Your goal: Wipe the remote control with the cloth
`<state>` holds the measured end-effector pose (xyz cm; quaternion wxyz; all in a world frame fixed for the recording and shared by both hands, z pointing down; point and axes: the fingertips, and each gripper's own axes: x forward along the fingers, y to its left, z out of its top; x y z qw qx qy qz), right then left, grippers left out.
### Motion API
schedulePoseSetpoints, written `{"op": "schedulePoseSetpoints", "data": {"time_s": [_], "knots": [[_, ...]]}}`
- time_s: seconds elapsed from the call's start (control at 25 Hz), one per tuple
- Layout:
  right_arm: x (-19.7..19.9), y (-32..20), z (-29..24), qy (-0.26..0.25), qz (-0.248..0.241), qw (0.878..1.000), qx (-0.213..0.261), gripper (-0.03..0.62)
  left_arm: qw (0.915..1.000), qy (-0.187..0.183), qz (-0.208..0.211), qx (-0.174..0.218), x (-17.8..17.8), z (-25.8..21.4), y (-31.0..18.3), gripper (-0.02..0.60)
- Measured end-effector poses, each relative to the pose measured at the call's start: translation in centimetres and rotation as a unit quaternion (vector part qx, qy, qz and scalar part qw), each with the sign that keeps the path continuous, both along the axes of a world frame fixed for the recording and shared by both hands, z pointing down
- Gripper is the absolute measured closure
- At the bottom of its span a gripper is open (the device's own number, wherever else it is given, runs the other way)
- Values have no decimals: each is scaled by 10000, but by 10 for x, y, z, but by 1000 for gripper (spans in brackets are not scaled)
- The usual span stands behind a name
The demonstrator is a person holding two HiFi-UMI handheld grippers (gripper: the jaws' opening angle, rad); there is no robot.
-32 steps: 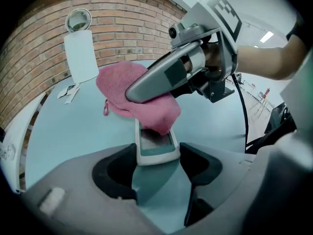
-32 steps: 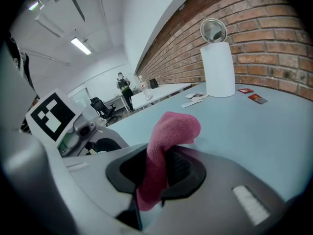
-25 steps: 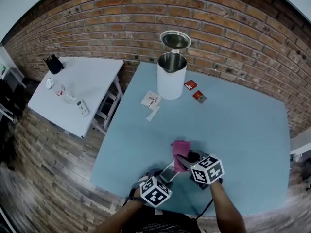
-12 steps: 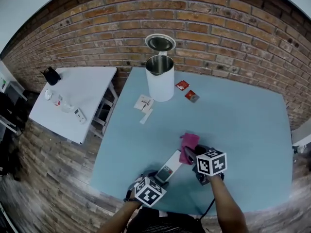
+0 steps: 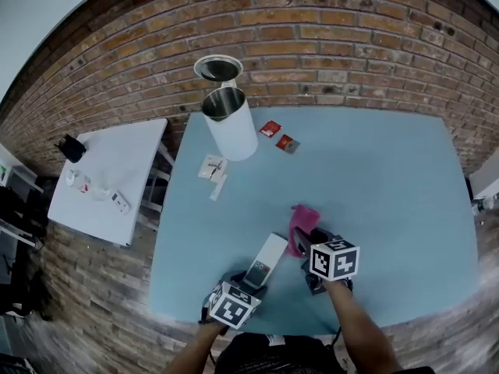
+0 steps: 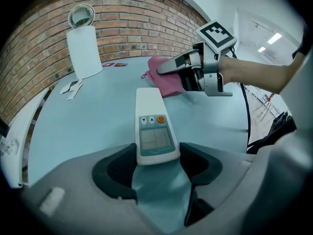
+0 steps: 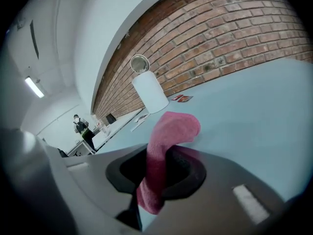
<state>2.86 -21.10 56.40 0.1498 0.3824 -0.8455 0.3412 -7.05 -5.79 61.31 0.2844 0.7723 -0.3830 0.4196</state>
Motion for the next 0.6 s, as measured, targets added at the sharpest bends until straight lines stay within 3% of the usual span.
{"op": "schedulePoseSetpoints", "data": {"time_s": [0.6], "knots": [[-20,56,-6,-839,1294,9876,-291,517,10000,17,-2,73,1,0,0,307]]}}
